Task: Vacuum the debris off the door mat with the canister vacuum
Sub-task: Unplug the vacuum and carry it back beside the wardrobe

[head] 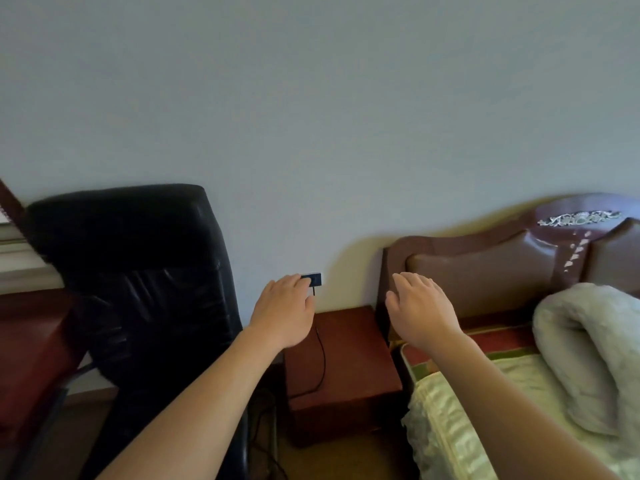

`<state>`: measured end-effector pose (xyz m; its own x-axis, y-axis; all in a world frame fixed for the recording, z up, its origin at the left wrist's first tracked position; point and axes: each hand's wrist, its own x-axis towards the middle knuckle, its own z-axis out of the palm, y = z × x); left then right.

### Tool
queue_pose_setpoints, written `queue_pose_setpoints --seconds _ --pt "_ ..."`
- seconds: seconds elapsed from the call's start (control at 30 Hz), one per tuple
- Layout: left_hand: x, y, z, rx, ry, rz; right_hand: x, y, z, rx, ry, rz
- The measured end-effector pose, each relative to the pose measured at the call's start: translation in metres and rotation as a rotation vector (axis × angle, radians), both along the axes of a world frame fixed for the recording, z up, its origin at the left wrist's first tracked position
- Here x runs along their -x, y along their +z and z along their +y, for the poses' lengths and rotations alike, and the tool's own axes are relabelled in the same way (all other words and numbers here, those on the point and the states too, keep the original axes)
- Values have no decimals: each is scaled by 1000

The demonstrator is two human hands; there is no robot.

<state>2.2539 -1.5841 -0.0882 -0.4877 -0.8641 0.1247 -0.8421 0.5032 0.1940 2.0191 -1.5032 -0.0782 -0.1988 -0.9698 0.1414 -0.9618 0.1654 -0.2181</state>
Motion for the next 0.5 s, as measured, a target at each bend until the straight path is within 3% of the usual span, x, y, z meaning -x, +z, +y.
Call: queue_pose_setpoints --seconds 0.5 --pt "-10 -41 -155 -27 112 -35 -3 -31 -180 -43 96 23"
